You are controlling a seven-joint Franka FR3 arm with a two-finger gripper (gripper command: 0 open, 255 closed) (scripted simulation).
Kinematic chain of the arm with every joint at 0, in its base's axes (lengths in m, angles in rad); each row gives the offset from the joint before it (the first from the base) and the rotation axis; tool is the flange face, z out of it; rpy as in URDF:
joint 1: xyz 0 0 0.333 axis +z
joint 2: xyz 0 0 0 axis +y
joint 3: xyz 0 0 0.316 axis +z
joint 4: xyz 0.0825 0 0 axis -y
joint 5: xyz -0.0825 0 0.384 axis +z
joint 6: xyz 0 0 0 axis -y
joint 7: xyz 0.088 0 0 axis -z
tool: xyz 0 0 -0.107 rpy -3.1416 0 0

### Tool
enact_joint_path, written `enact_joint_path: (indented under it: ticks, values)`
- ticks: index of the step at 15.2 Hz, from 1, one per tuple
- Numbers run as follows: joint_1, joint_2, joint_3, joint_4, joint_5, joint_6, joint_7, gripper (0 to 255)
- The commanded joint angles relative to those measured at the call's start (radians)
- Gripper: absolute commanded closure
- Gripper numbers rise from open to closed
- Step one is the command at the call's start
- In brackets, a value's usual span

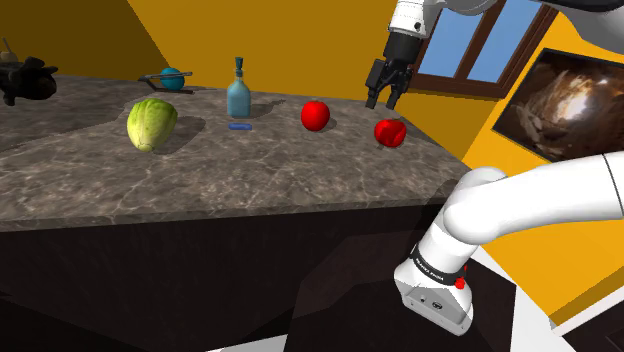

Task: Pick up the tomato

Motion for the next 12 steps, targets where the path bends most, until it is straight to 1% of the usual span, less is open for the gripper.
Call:
enact_joint_path:
  ticks: [1, 6, 12]
  values:
    - [0.0, 0.0, 0.0, 0.0, 0.0, 0.0, 0.0, 0]
    - [-0.029, 0.201, 0.007, 0.102, -0.004, 0.088, 0.072, 0]
    - [-0.062, 0.438, 0.002, 0.261, -0.015, 0.152, 0.158, 0]
